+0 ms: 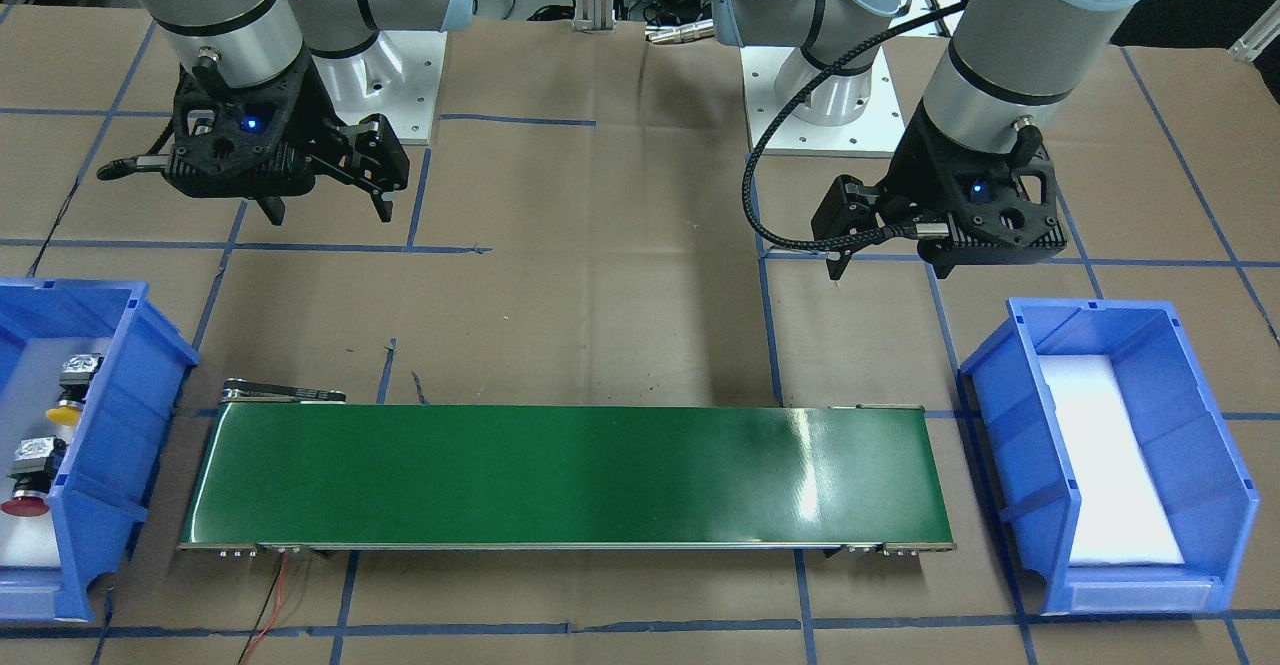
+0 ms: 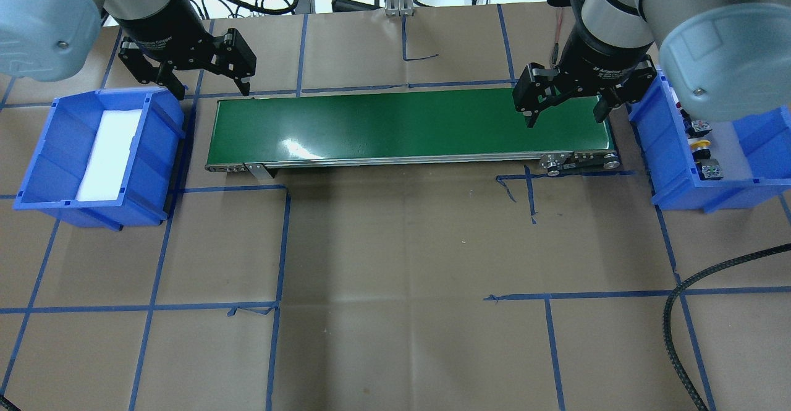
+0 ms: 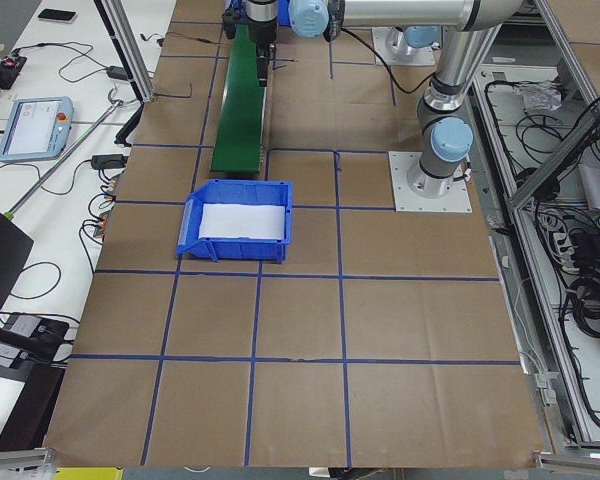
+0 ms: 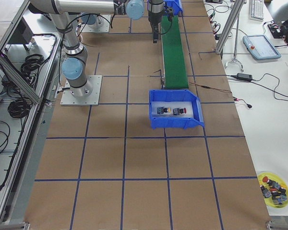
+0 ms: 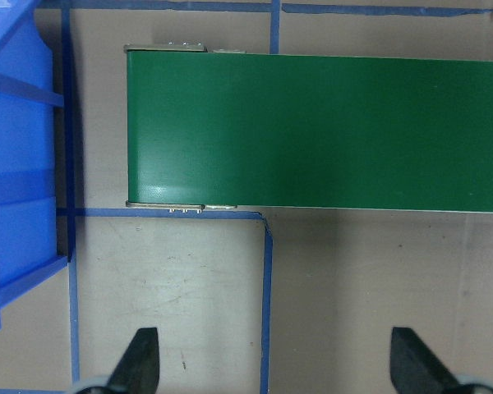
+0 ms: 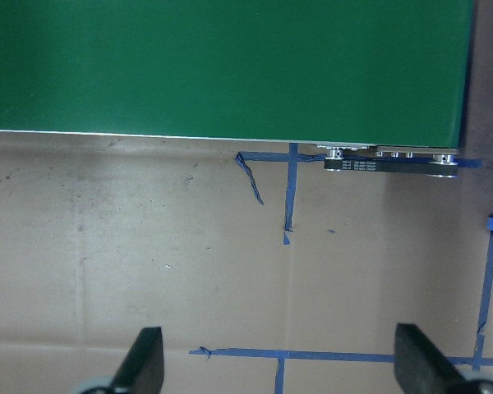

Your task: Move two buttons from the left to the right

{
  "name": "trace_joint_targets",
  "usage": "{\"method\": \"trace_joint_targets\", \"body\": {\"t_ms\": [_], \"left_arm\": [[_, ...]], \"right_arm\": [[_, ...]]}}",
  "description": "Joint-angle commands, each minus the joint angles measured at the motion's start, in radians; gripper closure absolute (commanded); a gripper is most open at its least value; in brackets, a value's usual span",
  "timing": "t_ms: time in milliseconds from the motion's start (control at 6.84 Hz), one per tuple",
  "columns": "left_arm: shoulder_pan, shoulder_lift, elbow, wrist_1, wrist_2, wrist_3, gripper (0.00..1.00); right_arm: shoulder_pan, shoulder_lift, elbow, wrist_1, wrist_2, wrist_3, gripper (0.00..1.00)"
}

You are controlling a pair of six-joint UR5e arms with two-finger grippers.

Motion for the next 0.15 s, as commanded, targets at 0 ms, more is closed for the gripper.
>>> {"method": "trace_joint_targets", "body": {"t_ms": [0], "left_arm": [[0.0,0.0,-0.002,0.0,0.0,0.0,0.0]], "right_arm": [[0.0,0.002,-0.001,-0.001,-0.001,0.0,0.0]]}}
